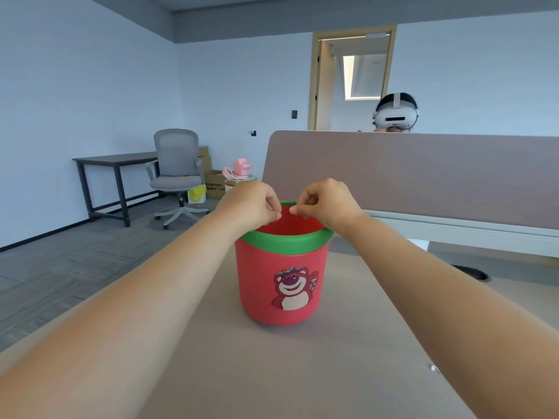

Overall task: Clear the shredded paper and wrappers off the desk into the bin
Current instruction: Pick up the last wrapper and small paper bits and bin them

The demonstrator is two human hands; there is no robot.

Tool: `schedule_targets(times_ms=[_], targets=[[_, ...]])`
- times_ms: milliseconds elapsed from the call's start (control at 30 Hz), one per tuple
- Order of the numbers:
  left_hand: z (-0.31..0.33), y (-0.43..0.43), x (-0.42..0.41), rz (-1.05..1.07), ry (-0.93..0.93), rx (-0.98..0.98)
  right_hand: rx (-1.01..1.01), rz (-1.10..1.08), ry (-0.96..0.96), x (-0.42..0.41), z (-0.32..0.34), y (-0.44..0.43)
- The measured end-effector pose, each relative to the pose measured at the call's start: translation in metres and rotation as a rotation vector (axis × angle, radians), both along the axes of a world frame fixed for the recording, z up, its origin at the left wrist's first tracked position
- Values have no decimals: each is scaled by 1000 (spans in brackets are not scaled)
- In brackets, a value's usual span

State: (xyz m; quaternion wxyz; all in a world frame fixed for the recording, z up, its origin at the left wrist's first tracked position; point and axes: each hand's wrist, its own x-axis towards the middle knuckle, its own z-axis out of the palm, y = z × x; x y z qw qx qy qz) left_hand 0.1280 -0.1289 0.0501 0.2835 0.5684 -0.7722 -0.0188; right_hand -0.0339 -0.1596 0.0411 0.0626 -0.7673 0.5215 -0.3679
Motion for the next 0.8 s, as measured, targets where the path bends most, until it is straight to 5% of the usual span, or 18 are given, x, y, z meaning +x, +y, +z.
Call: schedule_targets(times_ms=[100, 333, 600, 800], targets=[[0, 3, -1, 19, 3, -24, -11, 4, 82, -1, 1, 4], [-4, 14, -23, 25, 30, -210, -131, -26, -72, -25, -4, 28], [-33, 43, -117, -317, -15, -512, -113, -222, -99, -135, -38, 84], [-109, 54, -194, -415, -429, 139, 127, -482, 17, -249, -105, 140]])
